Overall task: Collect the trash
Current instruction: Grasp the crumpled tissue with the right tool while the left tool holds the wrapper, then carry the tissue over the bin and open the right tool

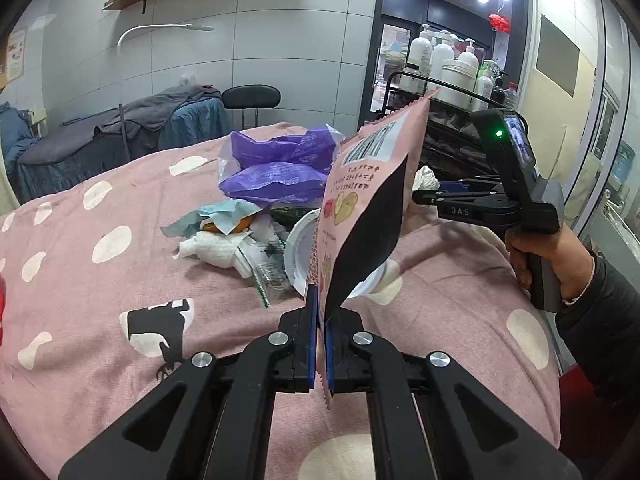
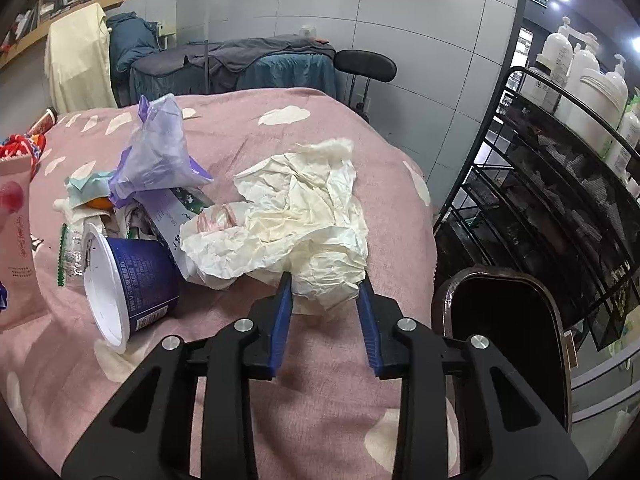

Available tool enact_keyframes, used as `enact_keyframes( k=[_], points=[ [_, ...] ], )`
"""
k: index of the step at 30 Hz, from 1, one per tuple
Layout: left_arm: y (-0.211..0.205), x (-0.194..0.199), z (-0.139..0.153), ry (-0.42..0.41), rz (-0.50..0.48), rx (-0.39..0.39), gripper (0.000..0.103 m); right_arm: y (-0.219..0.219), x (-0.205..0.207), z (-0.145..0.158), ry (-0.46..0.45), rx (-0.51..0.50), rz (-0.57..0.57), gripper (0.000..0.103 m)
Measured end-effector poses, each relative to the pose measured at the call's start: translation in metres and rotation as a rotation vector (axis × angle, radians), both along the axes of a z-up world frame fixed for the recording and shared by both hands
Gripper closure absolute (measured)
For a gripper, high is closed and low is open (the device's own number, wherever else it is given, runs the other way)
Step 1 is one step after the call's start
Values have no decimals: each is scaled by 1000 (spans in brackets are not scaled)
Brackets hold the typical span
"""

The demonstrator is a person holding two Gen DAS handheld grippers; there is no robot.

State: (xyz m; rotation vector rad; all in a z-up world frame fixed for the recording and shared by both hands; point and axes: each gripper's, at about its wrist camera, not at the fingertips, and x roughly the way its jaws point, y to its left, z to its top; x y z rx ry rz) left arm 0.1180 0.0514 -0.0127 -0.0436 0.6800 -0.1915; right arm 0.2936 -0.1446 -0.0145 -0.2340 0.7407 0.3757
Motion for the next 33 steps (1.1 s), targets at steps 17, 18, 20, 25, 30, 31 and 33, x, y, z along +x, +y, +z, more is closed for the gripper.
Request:
enact_keyframes(
  k=[17,18,20,25,30,31,33],
  points=[
    [-63,1,16,-53,-145,-18,99,-67,-70,30,-113,136,-132,71],
    [-69,1,16,-56,-157,-18,99,-72,-73,30,-116,139,-144,71],
    [-79,4,18,-61,-182,-22,99,-82,-79,30,-122,145,-165,71],
    [-108,8,21,-74,-240,-14,99,-109,-91,28,-130,156,-222,71],
    [-127,12,24,-82,-277,-17,99,-136,-96,19,-117,149,-291,71],
    [-130,13,25,-82,-283,-21,99,-142,-95,16,-111,147,-309,71],
    [-136,16,26,-79,-297,-33,99,-154,-93,10,-92,149,-339,71]
  ],
)
